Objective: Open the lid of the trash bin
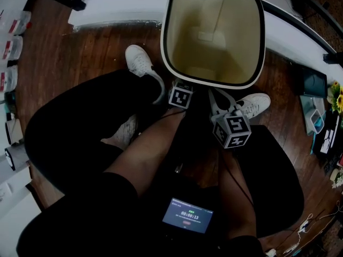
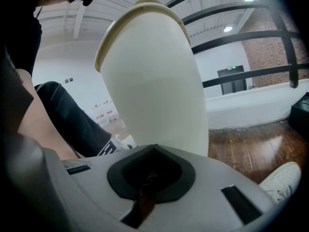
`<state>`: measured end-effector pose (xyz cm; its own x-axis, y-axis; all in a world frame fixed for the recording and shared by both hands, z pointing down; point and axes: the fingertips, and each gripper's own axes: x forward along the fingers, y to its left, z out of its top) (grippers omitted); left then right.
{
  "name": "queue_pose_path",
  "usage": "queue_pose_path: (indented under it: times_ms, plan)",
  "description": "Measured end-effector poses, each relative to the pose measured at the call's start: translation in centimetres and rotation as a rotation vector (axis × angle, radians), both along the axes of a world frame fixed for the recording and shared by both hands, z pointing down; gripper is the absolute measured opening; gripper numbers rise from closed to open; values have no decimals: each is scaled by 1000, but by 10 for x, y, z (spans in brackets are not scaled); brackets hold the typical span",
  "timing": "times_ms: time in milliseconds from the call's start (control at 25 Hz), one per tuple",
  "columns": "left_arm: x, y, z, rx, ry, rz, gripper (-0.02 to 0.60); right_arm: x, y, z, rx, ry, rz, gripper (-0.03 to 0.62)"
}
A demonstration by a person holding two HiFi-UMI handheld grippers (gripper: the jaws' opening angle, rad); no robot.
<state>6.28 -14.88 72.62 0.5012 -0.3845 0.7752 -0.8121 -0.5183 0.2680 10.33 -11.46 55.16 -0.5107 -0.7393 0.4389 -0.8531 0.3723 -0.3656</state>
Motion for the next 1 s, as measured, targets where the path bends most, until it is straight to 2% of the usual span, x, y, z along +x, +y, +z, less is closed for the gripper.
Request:
queue_pose_path:
  times_ms: [360, 600, 800, 1000]
  plan:
    - [0, -4, 0, 16, 12, -7, 37, 2, -1, 1, -5, -14, 12, 17]
    - [3, 2, 2, -1, 30, -3, 38, 0, -1, -1, -6, -17, 10, 17]
    - [-3, 1, 0, 12, 10, -9, 37, 0, -1, 0, -9, -21, 14, 17]
    - [0, 1, -7, 14, 53, -20, 38, -1, -1, 0, -9, -24, 12, 17]
